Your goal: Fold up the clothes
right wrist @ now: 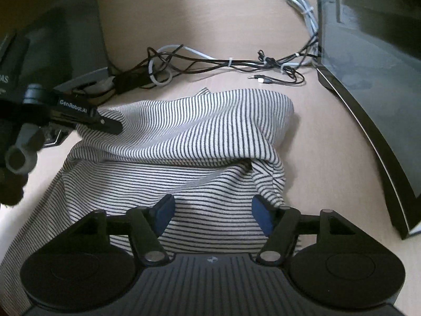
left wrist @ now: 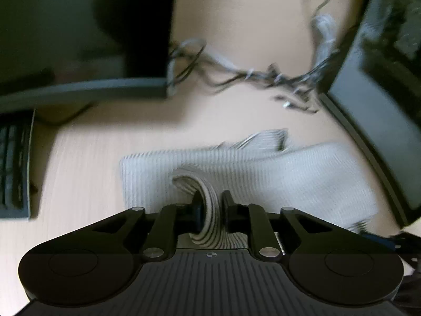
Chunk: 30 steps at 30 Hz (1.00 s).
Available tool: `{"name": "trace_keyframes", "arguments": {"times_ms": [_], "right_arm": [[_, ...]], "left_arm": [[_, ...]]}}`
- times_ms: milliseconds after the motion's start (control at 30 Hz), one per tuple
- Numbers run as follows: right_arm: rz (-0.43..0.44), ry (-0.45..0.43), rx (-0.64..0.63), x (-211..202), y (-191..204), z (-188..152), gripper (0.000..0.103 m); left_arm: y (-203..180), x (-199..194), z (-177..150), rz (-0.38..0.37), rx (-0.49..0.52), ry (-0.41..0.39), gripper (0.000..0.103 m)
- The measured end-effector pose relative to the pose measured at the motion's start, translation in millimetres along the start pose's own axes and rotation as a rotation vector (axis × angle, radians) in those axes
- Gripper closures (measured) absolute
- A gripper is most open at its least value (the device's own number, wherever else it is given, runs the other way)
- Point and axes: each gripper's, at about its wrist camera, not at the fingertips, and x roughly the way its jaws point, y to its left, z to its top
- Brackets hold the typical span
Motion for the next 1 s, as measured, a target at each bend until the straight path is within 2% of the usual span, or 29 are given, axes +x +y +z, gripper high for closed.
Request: {"name": "trace_keyframes", "arguments": {"times_ms": [167, 200, 267, 367, 433, 467, 500, 533, 667, 733, 767, 800, 833, 933, 1000], "right_arm": [[0.011, 0.005, -0.014, 7.4, 1.7, 7.6, 0.035], [0.015, 0.005, -0.017, 8.0, 2.1, 8.5, 0.035], [0.023, 0.003, -0.023, 8.2, 3.2, 10.1, 0.035], [0.037, -0.003, -0.037, 4.7, 5.2, 12.7, 0.035], [0.043, -0.005, -0.042, 1.3, 4.4, 16.0, 0.035], [0.045, -0.006, -0.044, -0.4, 3.8, 17.7, 0.034], [0.050, -0.007, -0.042, -2.1, 2.6, 19.6, 0.034], [0.055, -0.006, -0.038, -3.8, 0.9, 21.6, 0.034], [0.093, -0.009, 0.006, -11.4, -6.4, 33.2, 0.033], [0.139, -0.018, 0.023, -16.9, -8.0, 40.9, 0.026], [0.153, -0.028, 0.010, -21.0, -6.4, 45.2, 0.015], [0.171, -0.033, -0.020, -25.1, -3.6, 50.4, 0.008], [0.191, -0.034, -0.051, -28.6, -1.3, 54.8, 0.007], [0.205, -0.071, -0.099, -39.2, 0.8, 66.3, 0.007], [0.170, -0.118, -0.069, -39.0, -2.7, 74.2, 0.008]], "left_arm": [[-15.3, -40.5, 13.4, -0.002, 0.093, -0.188, 0.089], [-14.5, -43.7, 15.0, 0.003, 0.097, -0.203, 0.089], [-6.6, -40.8, 13.5, 0.026, 0.090, -0.194, 0.088], [14.1, -18.4, -0.8, 0.070, 0.067, -0.111, 0.087], [25.6, -5.6, -12.7, 0.128, 0.062, -0.066, 0.086], [32.4, -1.7, -17.4, 0.158, 0.049, -0.049, 0.083], [40.2, -2.4, -20.1, 0.157, 0.016, -0.043, 0.072], [45.9, -7.1, -19.7, 0.154, -0.015, -0.048, 0.068], [57.8, -31.8, -13.2, 0.142, -0.070, -0.096, 0.066], [62.0, -45.0, -9.3, 0.135, -0.085, -0.124, 0.061], [64.1, -51.5, -7.3, 0.132, -0.092, -0.138, 0.059], [62.6, -56.7, -4.8, 0.115, -0.097, -0.147, 0.055], [58.4, -59.2, -2.5, 0.089, -0.099, -0.153, 0.050], [45.1, -58.2, 1.1, 0.006, -0.112, -0.153, 0.041], [31.3, -43.8, 1.2, -0.040, -0.115, -0.131, 0.037]]}}
